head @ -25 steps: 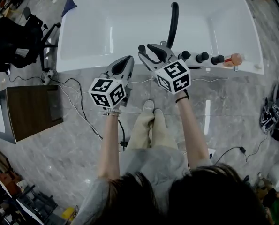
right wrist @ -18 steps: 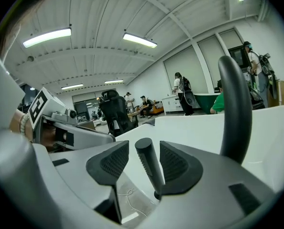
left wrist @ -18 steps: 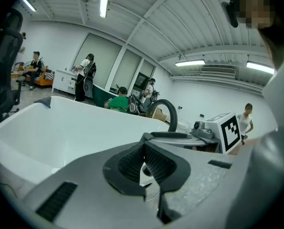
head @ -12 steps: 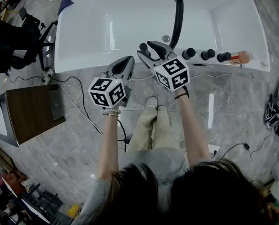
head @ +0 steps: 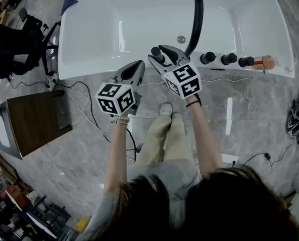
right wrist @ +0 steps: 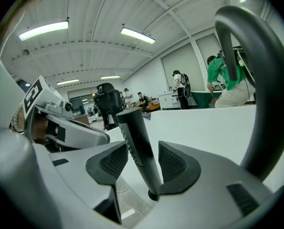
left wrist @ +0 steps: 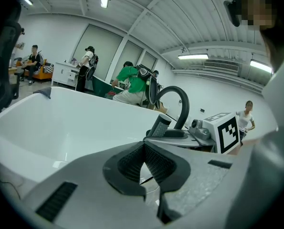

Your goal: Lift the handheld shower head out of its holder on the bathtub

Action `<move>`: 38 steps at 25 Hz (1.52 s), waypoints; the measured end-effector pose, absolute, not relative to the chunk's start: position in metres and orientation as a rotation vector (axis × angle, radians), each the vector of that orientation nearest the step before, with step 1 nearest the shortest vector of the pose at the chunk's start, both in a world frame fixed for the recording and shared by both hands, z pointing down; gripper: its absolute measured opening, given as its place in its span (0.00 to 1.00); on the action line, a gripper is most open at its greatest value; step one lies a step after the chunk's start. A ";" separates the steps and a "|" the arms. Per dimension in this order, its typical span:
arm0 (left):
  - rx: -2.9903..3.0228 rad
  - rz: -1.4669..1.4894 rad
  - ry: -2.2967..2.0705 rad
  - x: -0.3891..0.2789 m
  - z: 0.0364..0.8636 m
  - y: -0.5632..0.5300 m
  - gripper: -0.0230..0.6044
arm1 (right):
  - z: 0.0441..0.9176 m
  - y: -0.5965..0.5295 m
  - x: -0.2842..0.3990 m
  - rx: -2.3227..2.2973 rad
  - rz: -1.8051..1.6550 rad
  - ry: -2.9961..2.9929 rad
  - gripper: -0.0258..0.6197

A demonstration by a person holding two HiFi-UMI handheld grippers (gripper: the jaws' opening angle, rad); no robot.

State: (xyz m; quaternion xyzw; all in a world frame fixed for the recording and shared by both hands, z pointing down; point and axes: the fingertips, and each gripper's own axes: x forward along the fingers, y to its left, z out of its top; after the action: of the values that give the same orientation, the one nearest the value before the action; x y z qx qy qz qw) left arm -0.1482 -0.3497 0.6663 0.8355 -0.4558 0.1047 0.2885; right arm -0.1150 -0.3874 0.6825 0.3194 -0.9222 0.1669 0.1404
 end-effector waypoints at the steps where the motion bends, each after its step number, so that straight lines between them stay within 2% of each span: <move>1: 2.228 0.280 -1.215 -0.148 0.667 -0.350 0.04 | 0.684 -0.388 -0.117 0.921 0.477 -2.655 0.33; 18: 2.215 0.259 -1.203 -0.144 0.660 -0.347 0.04 | 0.683 -0.387 -0.112 0.968 0.391 -2.562 0.25; 38: 2.276 0.165 -1.230 -0.124 0.579 -0.328 0.04 | 0.581 -0.362 -0.088 1.012 0.350 -2.646 0.25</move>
State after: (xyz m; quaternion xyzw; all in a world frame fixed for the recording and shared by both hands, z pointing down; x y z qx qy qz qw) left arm -0.1236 -0.3282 0.5794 0.8451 -0.4567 0.0611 0.2711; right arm -0.0884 -0.3620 0.5807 0.3508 -0.9175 0.1212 0.1429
